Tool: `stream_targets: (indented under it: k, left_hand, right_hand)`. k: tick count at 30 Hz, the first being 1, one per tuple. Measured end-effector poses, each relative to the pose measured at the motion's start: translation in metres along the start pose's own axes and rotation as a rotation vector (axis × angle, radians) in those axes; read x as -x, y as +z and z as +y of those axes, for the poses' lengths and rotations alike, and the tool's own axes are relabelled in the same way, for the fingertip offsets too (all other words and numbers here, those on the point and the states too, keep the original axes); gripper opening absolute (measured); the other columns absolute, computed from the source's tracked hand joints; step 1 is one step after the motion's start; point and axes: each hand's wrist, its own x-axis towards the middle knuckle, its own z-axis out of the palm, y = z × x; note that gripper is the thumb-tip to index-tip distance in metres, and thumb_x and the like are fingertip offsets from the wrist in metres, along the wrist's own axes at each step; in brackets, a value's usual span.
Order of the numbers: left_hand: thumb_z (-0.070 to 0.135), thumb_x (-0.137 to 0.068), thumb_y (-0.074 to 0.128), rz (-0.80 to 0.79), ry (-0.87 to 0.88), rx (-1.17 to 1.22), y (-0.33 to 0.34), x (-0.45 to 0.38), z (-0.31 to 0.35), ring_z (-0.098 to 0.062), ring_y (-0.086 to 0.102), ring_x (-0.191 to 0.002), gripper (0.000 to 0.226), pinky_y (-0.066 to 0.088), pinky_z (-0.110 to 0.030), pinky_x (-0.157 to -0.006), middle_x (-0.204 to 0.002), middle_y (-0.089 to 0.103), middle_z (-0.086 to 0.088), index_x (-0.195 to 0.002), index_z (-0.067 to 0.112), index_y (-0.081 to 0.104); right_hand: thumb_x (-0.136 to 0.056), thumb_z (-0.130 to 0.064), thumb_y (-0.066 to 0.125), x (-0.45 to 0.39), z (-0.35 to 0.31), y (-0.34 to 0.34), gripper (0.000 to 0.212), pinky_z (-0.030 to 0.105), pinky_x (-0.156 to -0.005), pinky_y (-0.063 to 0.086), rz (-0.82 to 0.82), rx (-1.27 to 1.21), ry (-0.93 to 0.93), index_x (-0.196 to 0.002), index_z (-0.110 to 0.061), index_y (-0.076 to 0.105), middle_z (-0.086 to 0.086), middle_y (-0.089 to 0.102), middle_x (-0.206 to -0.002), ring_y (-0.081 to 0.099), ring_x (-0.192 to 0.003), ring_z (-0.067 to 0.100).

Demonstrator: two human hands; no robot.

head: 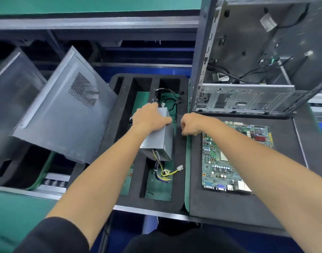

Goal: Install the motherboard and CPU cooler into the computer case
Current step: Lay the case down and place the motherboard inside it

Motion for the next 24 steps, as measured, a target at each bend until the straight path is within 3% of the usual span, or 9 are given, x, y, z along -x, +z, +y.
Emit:
stream_targets:
  k: [8,12,14,17,21,24]
  left_hand:
    - [0.054,-0.065,0.062,0.161,0.022,0.11,-0.018,-0.019,0.001,-0.023,0.054,-0.079,0.043,0.03,-0.027,-0.052,-0.083,0.051,0.003,-0.079,0.018,0.045]
    - [0.054,-0.065,0.061,0.283,0.0,0.187,-0.033,-0.025,0.004,-0.025,0.052,-0.083,0.044,0.031,-0.03,-0.056,-0.089,0.05,0.002,-0.082,0.017,0.044]
    - [0.053,-0.066,0.062,0.331,0.0,0.192,-0.041,-0.029,0.005,-0.028,0.051,-0.092,0.048,0.035,-0.033,-0.063,-0.1,0.052,0.0,-0.093,0.016,0.048]
    - [0.052,-0.067,0.063,0.377,0.002,0.223,-0.053,-0.035,0.006,-0.028,0.051,-0.098,0.052,0.036,-0.034,-0.067,-0.107,0.053,0.001,-0.103,0.016,0.051]
    - [0.055,-0.065,0.061,0.479,0.013,0.289,-0.072,-0.038,0.004,-0.021,0.05,-0.092,0.05,0.033,-0.032,-0.065,-0.101,0.053,0.005,-0.097,0.019,0.05]
    - [0.057,-0.062,0.06,0.544,0.014,0.333,-0.09,-0.039,0.002,-0.02,0.05,-0.087,0.049,0.032,-0.03,-0.062,-0.094,0.051,0.008,-0.092,0.019,0.05]
  right_hand:
    - [-0.09,-0.02,0.058,-0.007,0.0,0.01,0.023,0.029,-0.068,0.05,-0.036,0.002,0.014,-0.101,-0.003,0.068,0.018,0.073,-0.086,0.061,-0.068,0.024]
    - [-0.092,-0.034,0.063,-0.008,0.005,0.01,0.031,0.029,-0.066,0.048,-0.038,-0.03,0.025,-0.096,-0.003,0.068,0.019,0.073,-0.086,0.058,-0.068,0.024]
    - [-0.093,-0.039,0.062,-0.008,0.005,0.01,0.035,0.028,-0.063,0.046,-0.033,-0.044,0.033,-0.094,-0.003,0.067,0.018,0.072,-0.082,0.058,-0.067,0.024]
    - [-0.094,-0.028,0.06,-0.008,0.005,0.008,0.028,0.027,-0.061,0.047,-0.015,-0.064,0.055,-0.096,-0.001,0.067,0.019,0.071,-0.085,0.058,-0.064,0.024]
    - [-0.089,-0.007,0.052,-0.009,0.004,0.004,0.019,0.031,-0.067,0.051,0.01,-0.078,0.08,-0.096,0.002,0.067,0.022,0.072,-0.09,0.059,-0.066,0.025]
    - [-0.085,-0.002,0.051,-0.011,0.003,0.001,0.016,0.035,-0.073,0.054,0.045,-0.066,0.096,-0.091,0.003,0.065,0.022,0.07,-0.088,0.062,-0.075,0.029]
